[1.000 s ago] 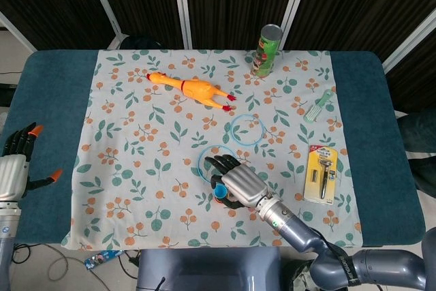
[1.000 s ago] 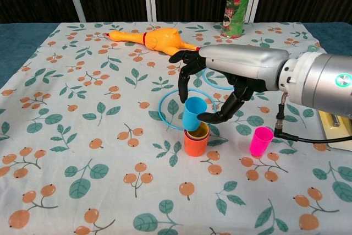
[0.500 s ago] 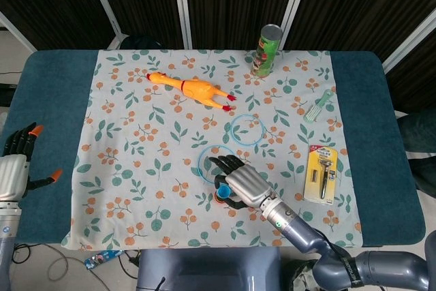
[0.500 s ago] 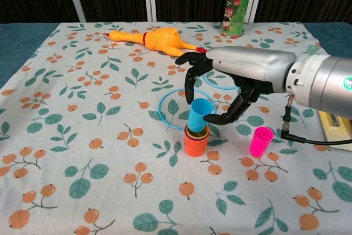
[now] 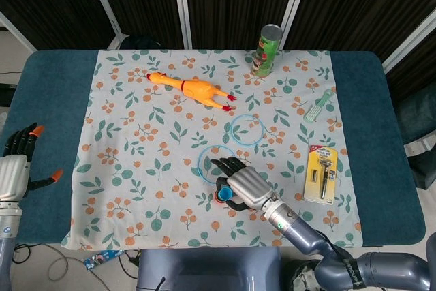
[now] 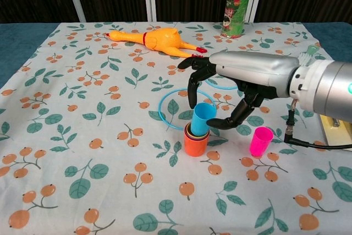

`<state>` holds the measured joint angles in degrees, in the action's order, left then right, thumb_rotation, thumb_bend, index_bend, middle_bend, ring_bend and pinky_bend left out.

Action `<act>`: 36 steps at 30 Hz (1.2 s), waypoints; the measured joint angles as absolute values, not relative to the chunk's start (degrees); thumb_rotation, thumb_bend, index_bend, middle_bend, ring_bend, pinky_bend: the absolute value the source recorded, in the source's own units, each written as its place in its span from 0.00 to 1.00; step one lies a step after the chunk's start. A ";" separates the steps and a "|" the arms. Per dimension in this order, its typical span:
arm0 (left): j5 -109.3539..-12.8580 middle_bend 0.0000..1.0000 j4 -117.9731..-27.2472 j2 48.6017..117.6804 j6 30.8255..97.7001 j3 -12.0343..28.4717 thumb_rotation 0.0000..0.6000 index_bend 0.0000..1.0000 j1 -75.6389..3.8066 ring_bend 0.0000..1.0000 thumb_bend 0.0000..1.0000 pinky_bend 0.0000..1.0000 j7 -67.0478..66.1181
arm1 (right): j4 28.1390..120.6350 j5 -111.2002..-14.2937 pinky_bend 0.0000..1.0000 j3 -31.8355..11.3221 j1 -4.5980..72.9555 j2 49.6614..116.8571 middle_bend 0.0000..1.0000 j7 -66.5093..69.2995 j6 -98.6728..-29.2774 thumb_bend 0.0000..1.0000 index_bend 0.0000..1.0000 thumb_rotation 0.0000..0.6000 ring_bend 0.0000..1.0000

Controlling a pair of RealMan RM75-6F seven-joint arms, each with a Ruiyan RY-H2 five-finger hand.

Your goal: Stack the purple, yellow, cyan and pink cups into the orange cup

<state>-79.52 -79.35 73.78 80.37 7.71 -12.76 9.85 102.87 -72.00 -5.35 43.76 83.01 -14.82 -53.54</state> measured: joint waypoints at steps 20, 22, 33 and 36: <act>-79.33 0.00 -79.47 73.63 80.32 7.99 1.00 0.08 -12.57 0.00 0.15 0.00 9.67 | 103.29 -67.93 0.10 -5.52 44.08 82.29 0.00 -18.09 -52.48 0.40 0.08 1.00 0.00; -79.54 0.00 -79.59 73.53 80.34 7.88 1.00 0.08 -12.54 0.00 0.15 0.00 9.68 | 103.91 -67.65 0.10 -5.53 43.94 81.20 0.00 -18.68 -52.81 0.39 0.09 1.00 0.00; -80.20 0.00 -83.72 70.62 78.94 6.09 1.00 0.06 -12.01 0.00 0.15 0.00 7.50 | 108.62 -66.96 0.10 -1.87 40.86 73.29 0.00 -20.29 -53.82 0.39 0.12 1.00 0.00; -79.74 0.00 -85.17 69.58 78.04 5.70 1.00 0.06 -11.90 0.00 0.15 0.00 6.44 | 108.69 -68.09 0.10 -0.97 40.13 73.27 0.00 -19.39 -53.81 0.39 0.17 1.00 0.00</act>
<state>-79.74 -85.17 69.58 78.04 5.70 -11.90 6.44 108.69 -68.09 -0.97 40.13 73.27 -19.39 -53.81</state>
